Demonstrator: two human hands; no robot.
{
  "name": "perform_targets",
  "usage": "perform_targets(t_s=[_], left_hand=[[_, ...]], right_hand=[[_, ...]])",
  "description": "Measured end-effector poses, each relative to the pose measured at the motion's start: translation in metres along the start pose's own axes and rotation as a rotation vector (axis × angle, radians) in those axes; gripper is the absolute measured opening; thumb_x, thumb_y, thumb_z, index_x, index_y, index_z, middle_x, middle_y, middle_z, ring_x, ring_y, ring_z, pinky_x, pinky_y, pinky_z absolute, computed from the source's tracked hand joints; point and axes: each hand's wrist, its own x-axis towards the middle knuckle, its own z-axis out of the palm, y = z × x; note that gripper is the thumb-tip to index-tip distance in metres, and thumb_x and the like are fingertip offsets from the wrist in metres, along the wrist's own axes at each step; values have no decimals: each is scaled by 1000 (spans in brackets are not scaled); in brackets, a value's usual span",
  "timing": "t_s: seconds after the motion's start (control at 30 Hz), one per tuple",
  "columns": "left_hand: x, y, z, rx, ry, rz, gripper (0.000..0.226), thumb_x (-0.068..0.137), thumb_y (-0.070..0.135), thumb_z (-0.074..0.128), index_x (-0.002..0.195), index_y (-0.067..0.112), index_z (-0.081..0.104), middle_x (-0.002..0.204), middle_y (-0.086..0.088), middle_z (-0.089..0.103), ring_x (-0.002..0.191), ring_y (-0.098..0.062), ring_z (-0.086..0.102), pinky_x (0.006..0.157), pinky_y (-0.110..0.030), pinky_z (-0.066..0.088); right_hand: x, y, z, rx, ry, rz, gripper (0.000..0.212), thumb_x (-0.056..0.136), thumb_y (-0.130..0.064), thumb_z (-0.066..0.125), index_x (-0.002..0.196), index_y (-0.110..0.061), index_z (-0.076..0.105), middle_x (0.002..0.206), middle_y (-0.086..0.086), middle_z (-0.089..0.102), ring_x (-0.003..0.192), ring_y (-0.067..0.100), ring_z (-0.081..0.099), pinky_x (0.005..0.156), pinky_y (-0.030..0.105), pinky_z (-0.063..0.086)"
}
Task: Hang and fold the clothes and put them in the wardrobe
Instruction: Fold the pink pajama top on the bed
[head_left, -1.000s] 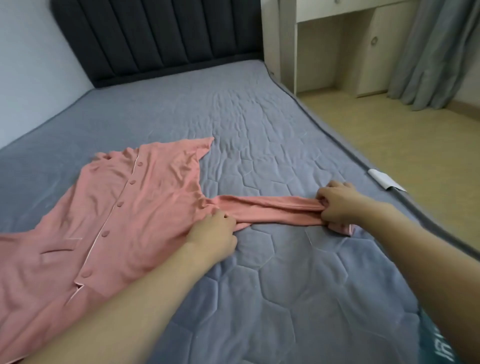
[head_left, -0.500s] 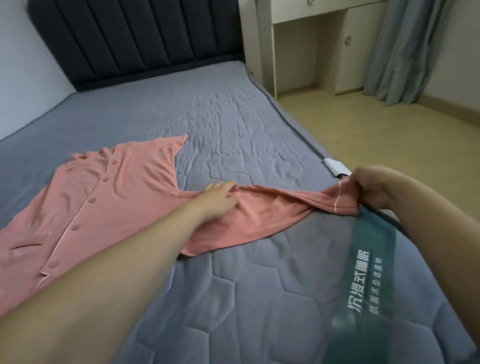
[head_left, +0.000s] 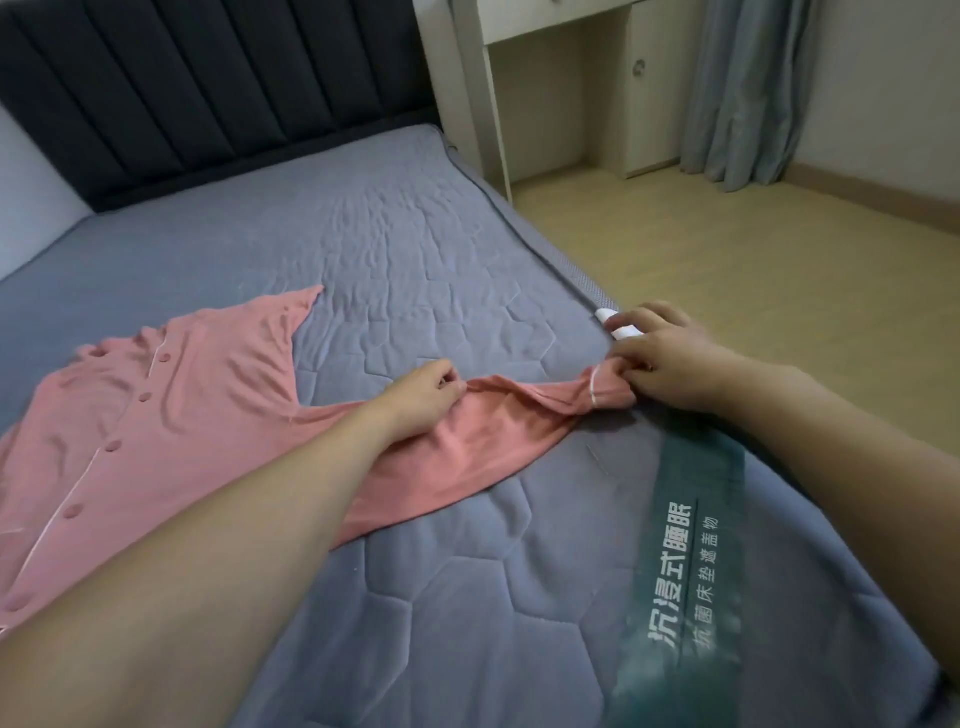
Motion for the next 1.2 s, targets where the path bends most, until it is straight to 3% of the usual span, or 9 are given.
perform_targets(t_s=[0.13,0.27,0.37,0.43,0.57,0.67,0.8,1.03,1.2], left_hand=[[7,2,-2,64,133,17,19,101,38,42,95,22,50,101,-11,64,105,-33,59,90,-40,43],[12,8,7,326,264,-98,34,98,52,34,115,26,49,130,-13,52,124,-32,41,103,-45,25],[-5,12,22,266,208,-146,62,90,70,24,140,34,31,152,-9,23,142,-28,15,114,-57,0],[-23,16,38,257,97,-71,88,75,84,8,150,39,10,162,0,1,149,-23,-6,110,-60,-17],[-56,33,75,398,-14,110,97,69,87,-6,153,39,-6,162,12,-14,148,-13,-18,109,-65,-15],[-58,44,74,368,-8,94,96,71,85,-5,154,37,-5,163,10,-13,149,-14,-16,112,-63,-14],[-70,27,47,380,2,76,92,79,79,2,156,30,0,164,7,-9,150,-14,-8,116,-56,-8],[-155,-100,-16,236,-3,-265,66,100,57,16,156,28,-1,165,5,-5,151,-16,-4,120,-42,-4],[-256,-190,-49,306,-116,-302,70,99,61,20,156,29,-5,164,6,-10,150,-12,-9,120,-38,-7]], right_hand=[[18,-7,-21,979,244,329,25,98,-15,51,93,6,63,76,14,58,67,23,55,60,30,50],[22,8,-29,723,42,628,27,96,-16,41,71,-9,47,57,5,37,41,13,30,40,19,29],[14,22,-19,591,-70,728,44,96,-47,36,72,-11,42,62,7,34,48,15,30,48,21,27],[9,23,-10,444,-134,717,65,85,-71,42,81,-8,54,70,12,51,57,25,49,52,28,42],[10,21,3,84,45,651,67,93,-61,42,96,3,61,89,20,60,77,33,54,68,33,42],[6,9,12,-120,242,607,41,99,-36,42,108,0,58,106,21,57,99,37,55,81,38,39],[2,-43,39,-312,333,271,42,85,-14,41,125,-4,48,133,20,44,126,36,39,110,47,19],[5,-166,105,-13,-45,-38,56,99,-40,36,148,-13,29,158,9,22,145,25,20,118,44,10],[0,-274,152,-37,-290,-222,67,97,-54,33,153,-19,20,162,3,9,148,18,10,119,40,4]])
